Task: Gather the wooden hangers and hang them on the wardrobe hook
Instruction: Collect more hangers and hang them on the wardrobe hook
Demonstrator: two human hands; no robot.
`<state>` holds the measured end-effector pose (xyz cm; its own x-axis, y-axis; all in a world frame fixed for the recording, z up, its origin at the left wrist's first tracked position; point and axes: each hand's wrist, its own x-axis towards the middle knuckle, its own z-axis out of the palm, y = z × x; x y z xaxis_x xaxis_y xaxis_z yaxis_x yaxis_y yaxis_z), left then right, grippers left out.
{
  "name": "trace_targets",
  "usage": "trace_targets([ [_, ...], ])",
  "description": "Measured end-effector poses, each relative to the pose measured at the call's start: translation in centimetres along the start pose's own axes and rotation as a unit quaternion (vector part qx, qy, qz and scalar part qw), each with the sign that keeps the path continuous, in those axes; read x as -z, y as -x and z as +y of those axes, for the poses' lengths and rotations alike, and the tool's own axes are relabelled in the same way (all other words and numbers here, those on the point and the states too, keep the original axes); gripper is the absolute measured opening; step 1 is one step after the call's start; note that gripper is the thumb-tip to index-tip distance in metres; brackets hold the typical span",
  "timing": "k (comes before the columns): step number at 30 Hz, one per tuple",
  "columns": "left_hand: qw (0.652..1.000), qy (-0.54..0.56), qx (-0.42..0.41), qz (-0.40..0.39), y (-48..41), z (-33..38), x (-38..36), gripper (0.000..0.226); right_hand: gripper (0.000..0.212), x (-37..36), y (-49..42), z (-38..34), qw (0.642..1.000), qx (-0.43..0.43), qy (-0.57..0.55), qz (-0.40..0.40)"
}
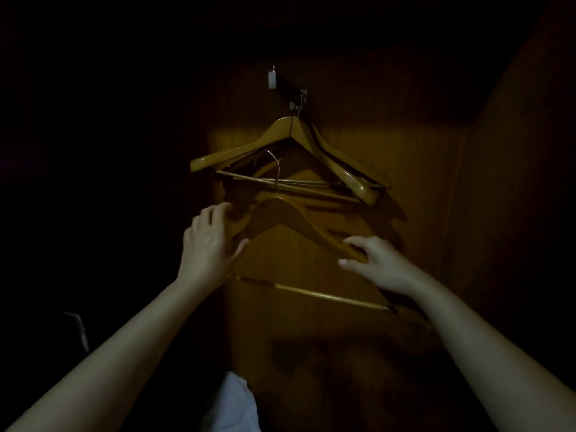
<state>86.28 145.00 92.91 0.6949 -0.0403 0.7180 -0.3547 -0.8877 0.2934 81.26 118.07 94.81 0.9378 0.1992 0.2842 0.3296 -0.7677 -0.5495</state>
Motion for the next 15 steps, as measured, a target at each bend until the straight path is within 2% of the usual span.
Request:
trace_targets([
  [2,0.998,-0.049,-0.029,-0.041,-0.2,-0.4,-0.1,0.072,0.027,1.1,0.8,0.1,0.999,-0.004,-0.030,-0.028],
  [4,0.991,-0.081,-0.075,-0.070,-0.4,-0.3,-0.6,0.067,0.025,2.0,1.3,0.3,0.997,-0.006,-0.048,-0.054],
  [8,0.993,-0.022,-0.098,-0.068,-1.2,1.0,-0.8,0.046,0.026,3.2,1.8,0.9,0.995,-0.017,-0.069,-0.071],
  [11,0.990,-0.027,-0.094,-0.103,-3.0,1.6,-0.9,0.046,0.043,3.6,1.5,1.3,0.998,-0.033,-0.018,-0.047],
  [15,0.984,-0.030,-0.105,-0.144,-6.0,2.6,-1.6,0.055,0.074,3.8,-0.1,-0.7,0.992,-0.023,0.120,0.035],
])
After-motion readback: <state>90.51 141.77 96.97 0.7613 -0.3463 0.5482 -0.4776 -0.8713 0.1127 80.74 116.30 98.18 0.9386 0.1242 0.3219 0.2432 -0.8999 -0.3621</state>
